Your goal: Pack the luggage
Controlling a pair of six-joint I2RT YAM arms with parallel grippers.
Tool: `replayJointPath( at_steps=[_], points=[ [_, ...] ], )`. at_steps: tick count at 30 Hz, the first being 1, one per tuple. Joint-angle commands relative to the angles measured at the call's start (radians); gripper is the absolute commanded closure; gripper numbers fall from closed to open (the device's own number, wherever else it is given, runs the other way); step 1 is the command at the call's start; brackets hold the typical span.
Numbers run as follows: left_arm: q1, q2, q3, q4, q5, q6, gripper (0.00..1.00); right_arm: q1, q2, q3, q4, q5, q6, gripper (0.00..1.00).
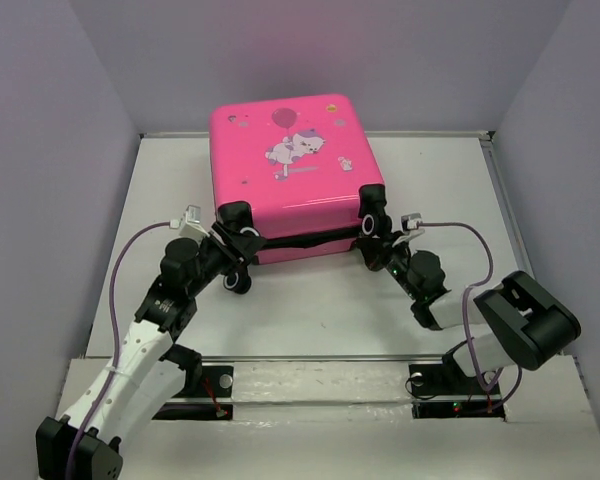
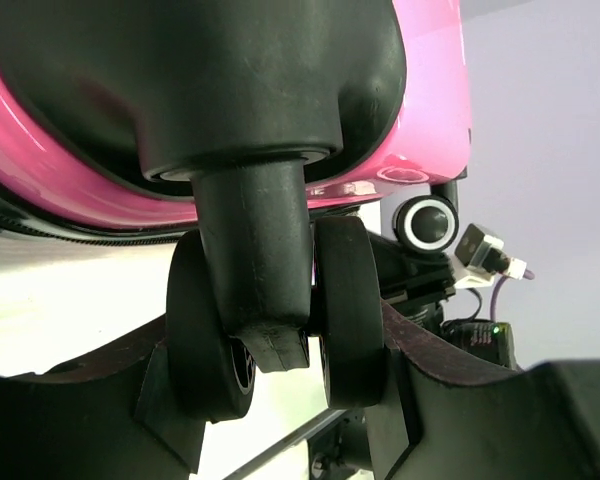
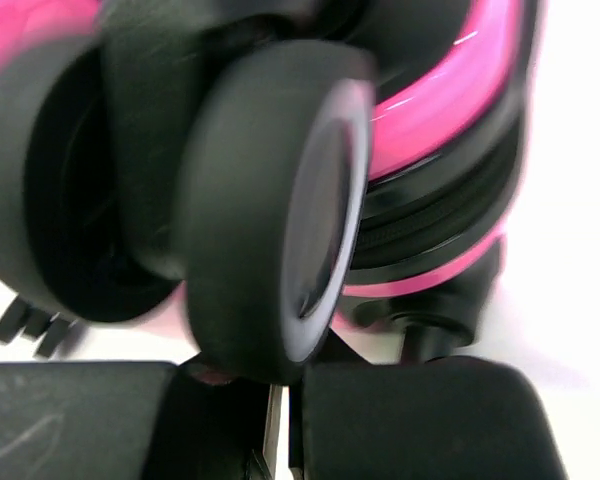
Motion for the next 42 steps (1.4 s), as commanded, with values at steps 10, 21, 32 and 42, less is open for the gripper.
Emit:
replayJointPath(
  at_steps=[10, 21, 32, 42],
  points=[
    [-0.163, 0.146, 0.195, 0.535, 0.042, -0.034, 0.94, 0.507, 0.26, 0.216, 0.208, 0.196, -0.01, 0.93],
    [-0.217, 0.223, 0.287, 0.649, 0.096, -0.145, 0.94, 0.656, 0.522, 0.607, 0.198, -0.063, 0.111, 0.93],
    [-0.238, 0.069, 0.139, 0.615, 0.01, -0.182, 0.94, 0.666, 0.538, 0.585, 0.306, 0.098, 0.236, 0.92],
    [-0.231, 0.011, -0.035, 0.515, -0.051, -0.146, 0.52, 0.666, -0.013, 0.287, -0.446, 0.256, 0.086, 0.13]
  ],
)
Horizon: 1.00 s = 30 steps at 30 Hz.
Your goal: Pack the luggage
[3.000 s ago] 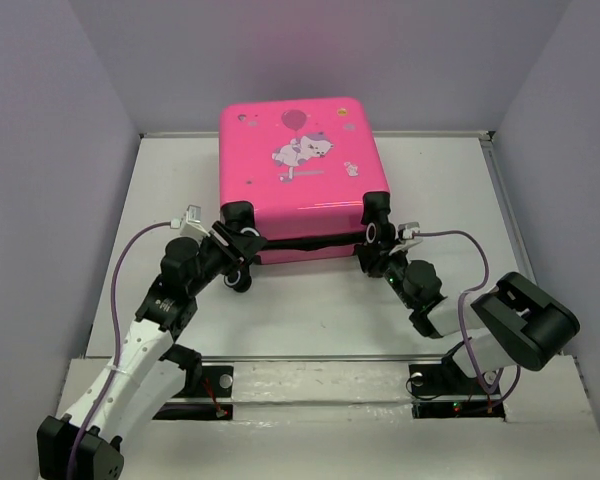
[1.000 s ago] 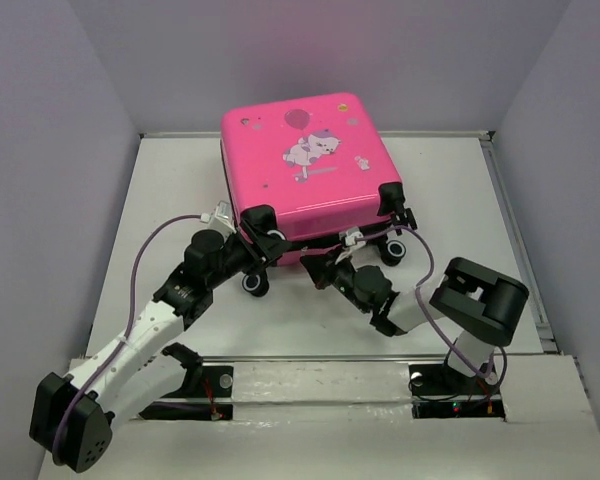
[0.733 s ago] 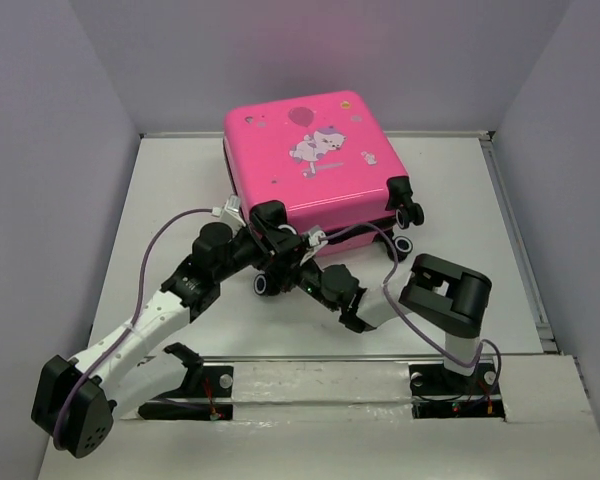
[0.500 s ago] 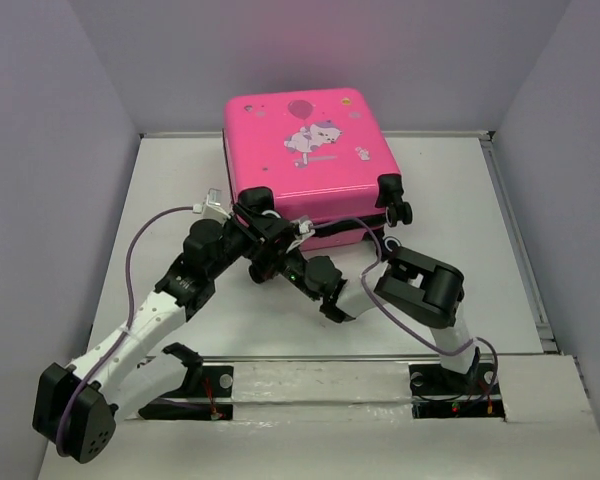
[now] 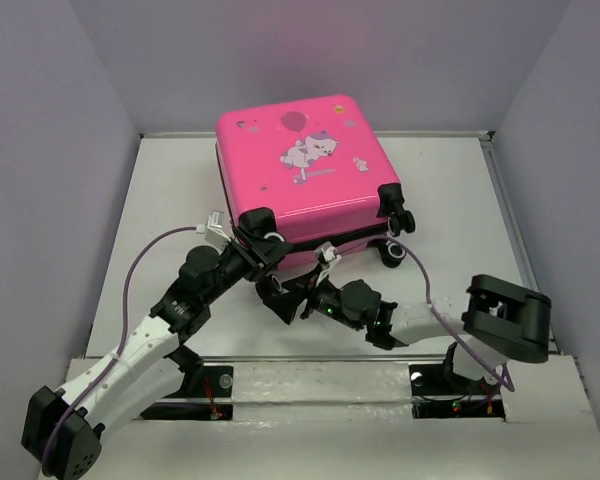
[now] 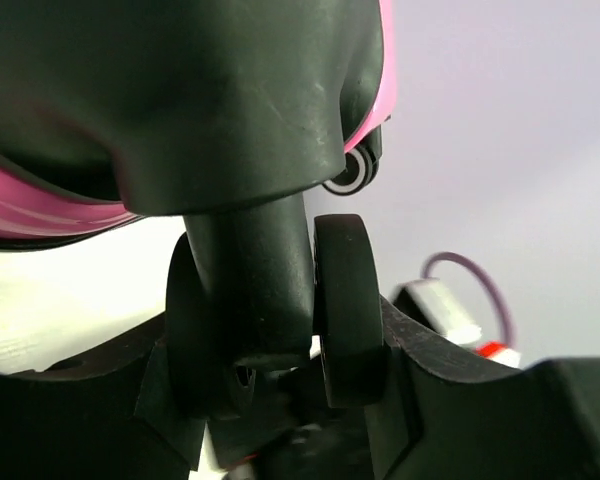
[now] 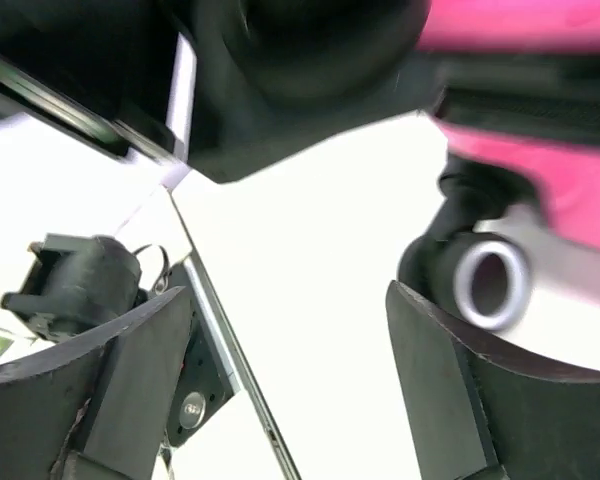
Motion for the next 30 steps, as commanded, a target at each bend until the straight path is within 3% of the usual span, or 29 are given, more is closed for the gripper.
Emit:
replayJointPath(
  at_steps=[1, 4, 9, 20, 30],
  points=[
    [0.004, -0.054, 0.001, 0.326, 0.024, 0.054, 0.39, -0.011, -0.213, -0.004, -0.347, 0.054, -0.087, 0.11],
    [0.016, -0.039, -0.004, 0.335, 0.04, 0.074, 0.17, -0.011, -0.285, 0.005, -0.432, 0.071, -0.112, 0.09],
    [0.057, -0.043, 0.004, 0.272, 0.078, 0.118, 0.02, -0.011, -0.264, 0.112, -0.492, 0.114, -0.221, 0.08],
    [0.171, -0.083, -0.037, 0.231, 0.19, 0.148, 0.01, -0.075, -0.123, 0.408, -0.49, 0.125, -0.322, 0.07],
    [0.18, -0.121, -0.054, 0.231, 0.178, 0.131, 0.01, -0.138, 0.061, 0.513, -0.31, 0.031, -0.279, 0.11]
  ],
)
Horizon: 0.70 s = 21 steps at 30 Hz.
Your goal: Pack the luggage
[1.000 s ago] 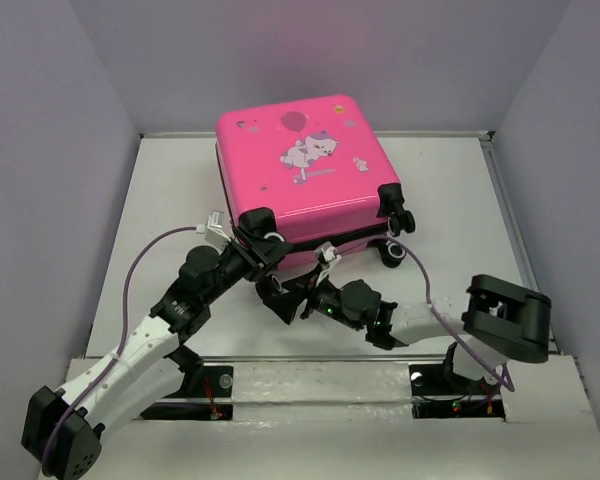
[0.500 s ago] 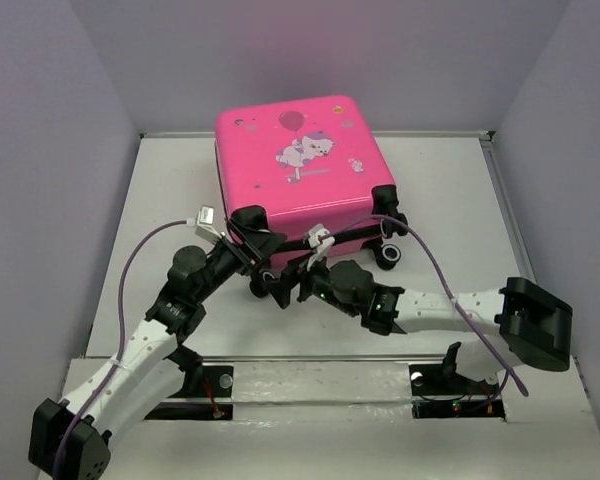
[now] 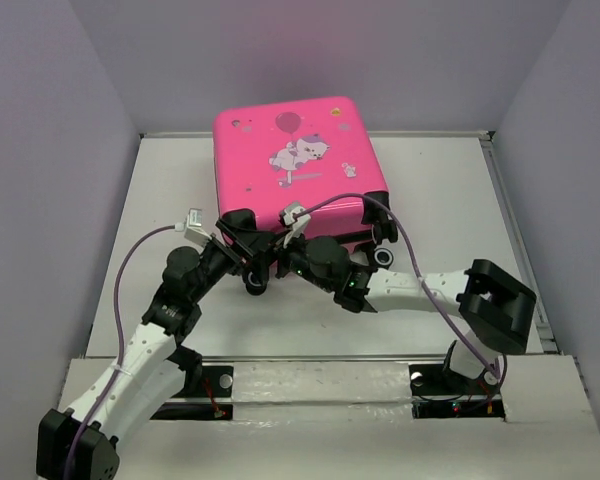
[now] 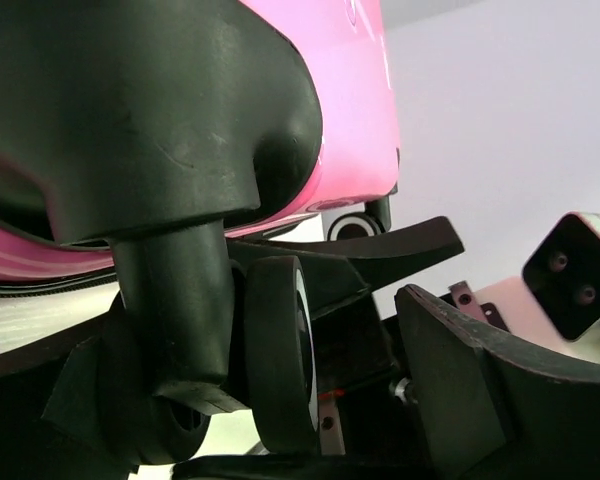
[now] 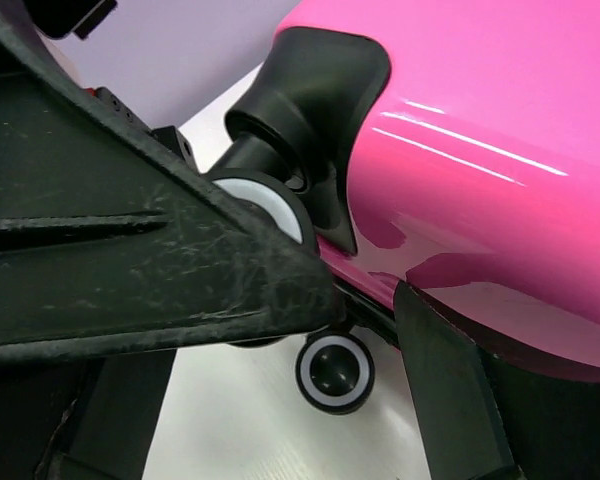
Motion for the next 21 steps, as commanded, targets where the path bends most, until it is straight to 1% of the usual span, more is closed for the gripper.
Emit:
replayJointPath(
  at_steps=[1, 5, 6, 8, 9, 11, 12, 13, 14, 15, 16, 18, 19, 20, 21],
  points=[
    [-0.012, -0.062, 0.008, 0.17, 0.074, 0.025, 0.01, -0.03, 0.059, 0.083, 0.204, -0.015, 0.031, 0.12],
    [-0.009, -0.065, -0.005, 0.168, 0.068, 0.025, 0.01, -0.03, 0.099, 0.065, 0.339, -0.072, 0.051, 0.13],
    [-0.009, -0.067, -0.009, 0.168, 0.064, 0.025, 0.01, -0.03, 0.106, 0.062, 0.399, -0.075, 0.056, 0.13],
    [-0.006, -0.068, -0.012, 0.168, 0.061, 0.024, 0.01, -0.03, 0.134, 0.059, 0.464, -0.08, 0.071, 0.12],
    [-0.006, -0.068, -0.014, 0.17, 0.058, 0.024, 0.01, -0.03, 0.145, 0.062, 0.508, -0.08, 0.076, 0.15],
    [-0.005, -0.071, -0.014, 0.17, 0.058, 0.027, 0.01, -0.03, 0.184, 0.085, 0.543, -0.051, 0.083, 0.21],
    [-0.005, -0.073, -0.014, 0.168, 0.058, 0.03, 0.01, -0.03, 0.197, 0.093, 0.556, -0.037, 0.086, 0.26],
    [-0.005, -0.076, -0.015, 0.165, 0.056, 0.035, 0.01, -0.03, 0.206, 0.099, 0.571, -0.028, 0.089, 0.4],
    [-0.005, -0.078, -0.014, 0.161, 0.053, 0.041, 0.01, -0.03, 0.212, 0.099, 0.583, -0.014, 0.099, 0.51],
    [-0.003, -0.088, -0.011, 0.139, 0.042, 0.061, 0.01, -0.03, 0.215, 0.084, 0.608, 0.012, 0.105, 0.71],
    [-0.003, -0.094, -0.008, 0.118, 0.03, 0.076, 0.01, -0.03, 0.208, 0.073, 0.611, 0.025, 0.108, 0.78],
    [-0.002, -0.114, 0.026, 0.014, -0.002, 0.117, 0.01, -0.04, 0.185, 0.044, 0.597, 0.075, 0.1, 0.86],
    [-0.002, -0.12, 0.038, -0.023, -0.037, 0.145, 0.01, -0.04, 0.15, 0.009, 0.568, 0.087, 0.099, 0.93],
    [-0.002, -0.128, 0.05, -0.099, -0.059, 0.195, 0.03, -0.055, 0.128, -0.01, 0.548, 0.103, 0.099, 0.93],
    [-0.002, -0.145, 0.072, -0.135, -0.085, 0.215, 0.04, -0.055, 0.105, -0.033, 0.533, 0.114, 0.097, 0.93]
  ],
)
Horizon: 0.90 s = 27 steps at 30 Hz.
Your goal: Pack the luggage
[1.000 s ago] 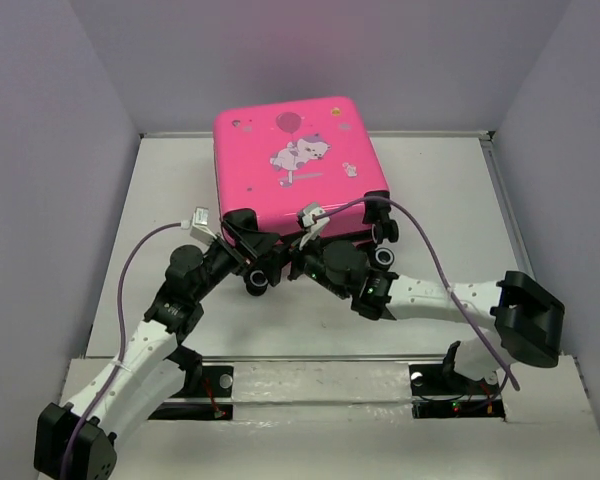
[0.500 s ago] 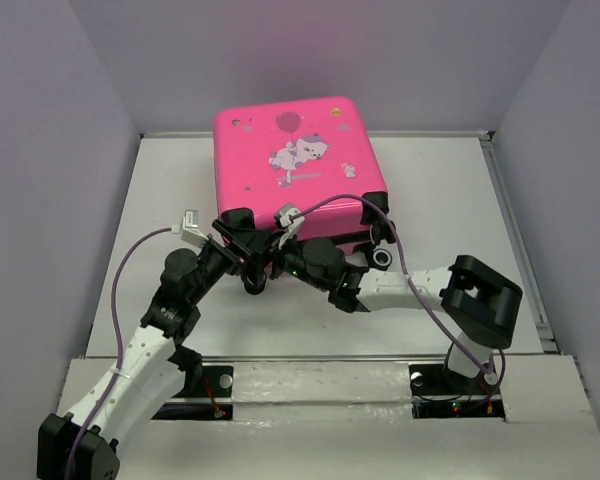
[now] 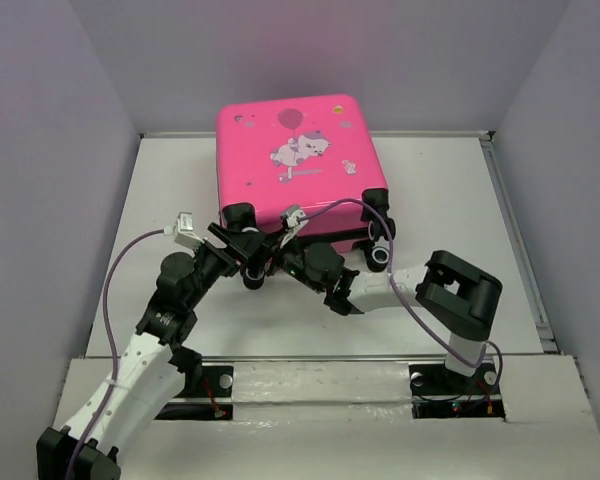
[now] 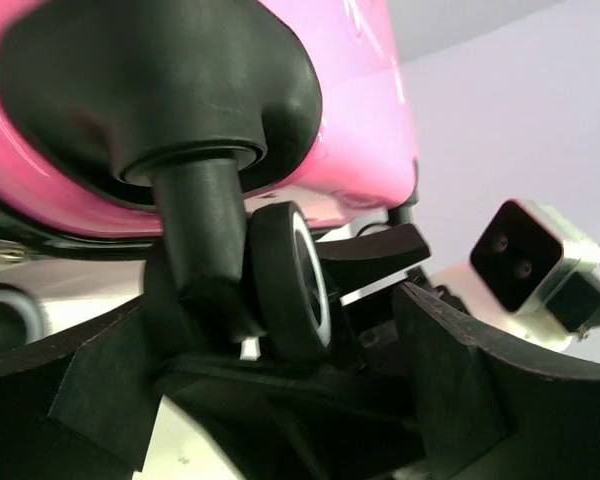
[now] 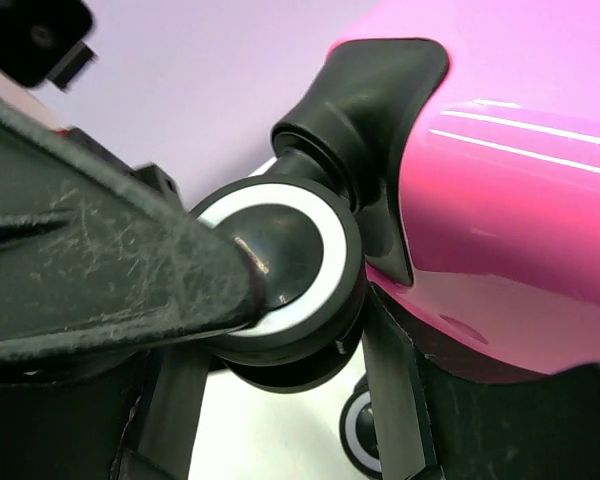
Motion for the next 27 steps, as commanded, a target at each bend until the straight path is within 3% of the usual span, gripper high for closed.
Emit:
replayJointPath(
  at_steps=[1, 6, 9, 10, 15, 18, 21, 27],
  points=[
    [-0.025, -0.071, 0.096, -0.114, -0.035, 0.186, 0.06, -0.062, -0.131, -0.059, 0.106, 0.178, 0.03, 0.93],
    [-0.025, -0.172, 0.096, -0.247, -0.143, 0.246, 0.18, -0.121, -0.307, -0.197, -0.013, 0.134, 0.024, 0.93],
    [-0.025, -0.197, 0.04, -0.251, -0.145, 0.244, 0.41, -0.142, -0.372, -0.226, -0.087, 0.108, 0.011, 0.93],
    [-0.025, -0.188, 0.021, -0.216, -0.125, 0.241, 0.54, -0.142, -0.383, -0.226, -0.117, 0.099, 0.005, 0.93],
    [-0.047, -0.041, -0.057, -0.097, -0.082, 0.27, 0.71, -0.142, -0.418, -0.2, -0.187, 0.054, 0.002, 0.93],
    [-0.143, 0.032, -0.048, -0.036, -0.149, 0.307, 0.73, -0.142, -0.426, -0.166, -0.242, 0.025, -0.009, 0.93],
    [-0.27, 0.114, -0.019, 0.015, -0.317, 0.345, 0.7, -0.142, -0.42, -0.145, -0.259, -0.015, -0.007, 0.93],
    [-0.309, 0.29, 0.035, 0.137, -0.385, 0.396, 0.53, -0.142, -0.414, -0.128, -0.283, -0.067, 0.0, 0.93]
  ],
)
